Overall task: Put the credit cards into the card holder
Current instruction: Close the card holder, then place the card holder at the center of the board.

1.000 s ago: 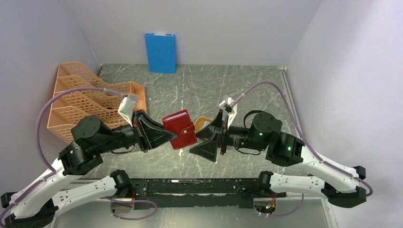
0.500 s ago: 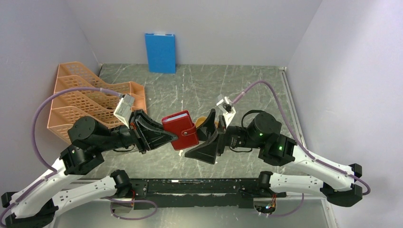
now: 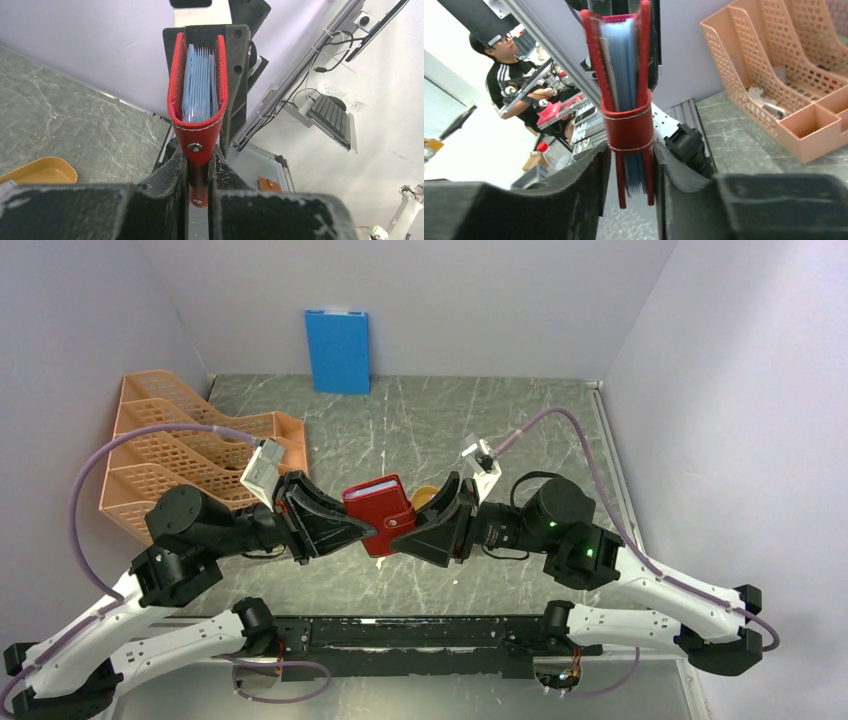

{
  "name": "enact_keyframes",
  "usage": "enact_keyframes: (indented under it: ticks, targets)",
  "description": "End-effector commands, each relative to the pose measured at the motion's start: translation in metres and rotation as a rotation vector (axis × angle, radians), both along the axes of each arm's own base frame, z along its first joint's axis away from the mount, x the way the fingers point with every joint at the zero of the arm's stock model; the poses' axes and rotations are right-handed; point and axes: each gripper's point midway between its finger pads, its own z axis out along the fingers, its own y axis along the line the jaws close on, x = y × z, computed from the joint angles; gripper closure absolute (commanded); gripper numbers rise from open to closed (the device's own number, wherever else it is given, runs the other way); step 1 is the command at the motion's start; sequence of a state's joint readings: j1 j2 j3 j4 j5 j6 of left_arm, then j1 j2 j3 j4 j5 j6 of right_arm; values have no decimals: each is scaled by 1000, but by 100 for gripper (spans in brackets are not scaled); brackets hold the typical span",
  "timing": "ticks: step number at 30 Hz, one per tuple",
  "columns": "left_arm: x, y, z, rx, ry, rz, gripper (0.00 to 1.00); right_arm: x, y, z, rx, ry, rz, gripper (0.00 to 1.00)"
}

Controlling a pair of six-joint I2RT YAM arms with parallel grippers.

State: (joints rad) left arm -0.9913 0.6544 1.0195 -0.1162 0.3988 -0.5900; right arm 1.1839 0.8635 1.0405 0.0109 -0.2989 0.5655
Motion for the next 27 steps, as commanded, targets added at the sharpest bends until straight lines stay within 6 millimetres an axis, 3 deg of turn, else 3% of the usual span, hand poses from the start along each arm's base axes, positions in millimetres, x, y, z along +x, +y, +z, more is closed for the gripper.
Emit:
enact_keyframes:
  ticks: [1, 4, 10, 13, 19, 27]
  targets:
    - [-8, 2, 19, -68, -47, -33, 95, 0, 3, 8, 23, 0, 6, 68]
    - [-7, 2, 16, -68, -36, -31, 95, 5, 6, 4, 19, 18, -17, 86]
    - [-12, 2, 9, -86, -19, -59, 43, 15, 2, 5, 62, 43, -77, 100]
    - [-14, 3, 6, -102, -10, -66, 34, 20, 2, 5, 69, 47, -103, 100]
    - [-9, 2, 2, -107, 9, -45, 42, 28, 9, -2, 23, 55, -140, 100]
    - [-4, 0, -4, -85, 18, -22, 80, 31, 11, -9, -2, 63, -156, 100]
